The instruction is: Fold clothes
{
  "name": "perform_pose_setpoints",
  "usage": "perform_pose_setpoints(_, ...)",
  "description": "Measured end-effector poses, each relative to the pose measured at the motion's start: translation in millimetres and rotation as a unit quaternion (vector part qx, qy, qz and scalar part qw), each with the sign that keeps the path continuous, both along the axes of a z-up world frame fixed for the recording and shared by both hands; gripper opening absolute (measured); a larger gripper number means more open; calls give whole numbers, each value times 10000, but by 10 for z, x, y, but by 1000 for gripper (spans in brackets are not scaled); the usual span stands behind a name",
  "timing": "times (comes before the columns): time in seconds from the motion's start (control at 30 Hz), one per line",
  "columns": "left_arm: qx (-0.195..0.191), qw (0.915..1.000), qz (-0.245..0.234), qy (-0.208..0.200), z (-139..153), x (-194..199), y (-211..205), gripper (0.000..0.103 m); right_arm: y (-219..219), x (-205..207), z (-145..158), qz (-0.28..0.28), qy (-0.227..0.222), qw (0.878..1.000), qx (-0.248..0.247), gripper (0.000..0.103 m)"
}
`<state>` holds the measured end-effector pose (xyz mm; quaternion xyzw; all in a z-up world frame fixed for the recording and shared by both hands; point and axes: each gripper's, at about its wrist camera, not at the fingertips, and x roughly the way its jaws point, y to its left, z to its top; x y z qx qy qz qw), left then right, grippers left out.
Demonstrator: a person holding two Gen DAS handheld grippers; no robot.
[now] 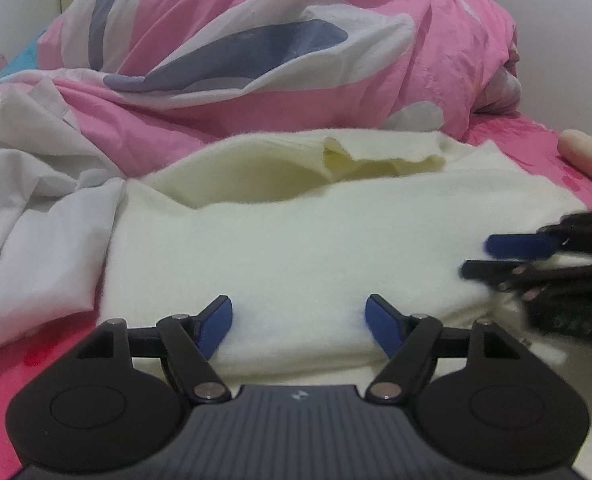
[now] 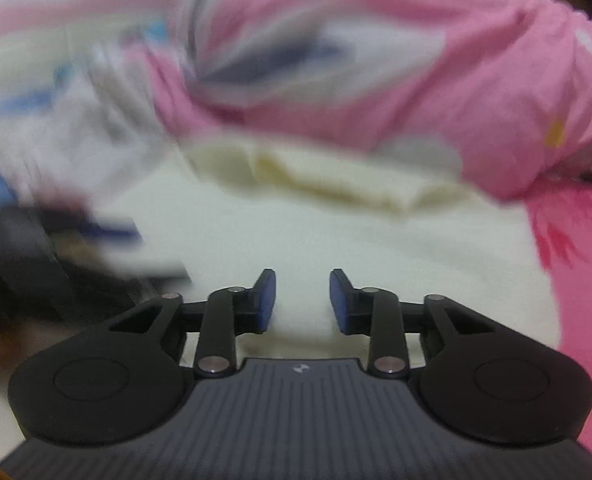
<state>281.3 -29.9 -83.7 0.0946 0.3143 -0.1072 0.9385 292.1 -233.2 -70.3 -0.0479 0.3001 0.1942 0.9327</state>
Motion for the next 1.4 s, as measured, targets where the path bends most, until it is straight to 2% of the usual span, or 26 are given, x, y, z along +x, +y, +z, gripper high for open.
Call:
perform_pose_setpoints(0.17, -16, 9999, 43, 115, 113, -48, 72, 75, -20, 1, -75, -43, -70, 9999, 84, 31)
perform_pose_setpoints(0.37, 599, 9980, -83, 167, 412, -371, 403, 77, -35, -9, -89, -56, -82, 9998, 159, 31)
perform_pose_setpoints(0.47, 655, 9978, 14, 88, 461, -357, 459, 80, -30, -5, -97, -56, -102, 9998, 172, 31)
perform_pose_setpoints(0.57, 111, 9997, 58, 190, 396, -209, 402, 80, -27, -5, -104, -62, -131, 9998, 169, 31)
perform_pose_setpoints(0.73, -525, 9984, 185, 133, 110, -20, 168, 81, -27, -11, -112, -68, -160, 9997, 175, 31)
perform_pose_setpoints(0.87, -562, 9976, 415, -16, -55, 79, 87, 90, -42, -9, -116, -70, -160, 9996, 215, 31)
perform_pose_setpoints(1.03, -630, 9967, 504, 64, -111, 170, 87, 97, -59, -9, -125, -81, -160, 9994, 286, 31)
perform_pose_setpoints(1.27, -641, 9965, 532, 63, -143, 188, 85, 99, -47, -59, -63, -146, -245, 9993, 237, 33)
perform_pose_setpoints(1.4, -668, 9963, 529, 69, -143, 190, 88, 99, -167, -113, 151, -533, -525, 9966, 351, 35)
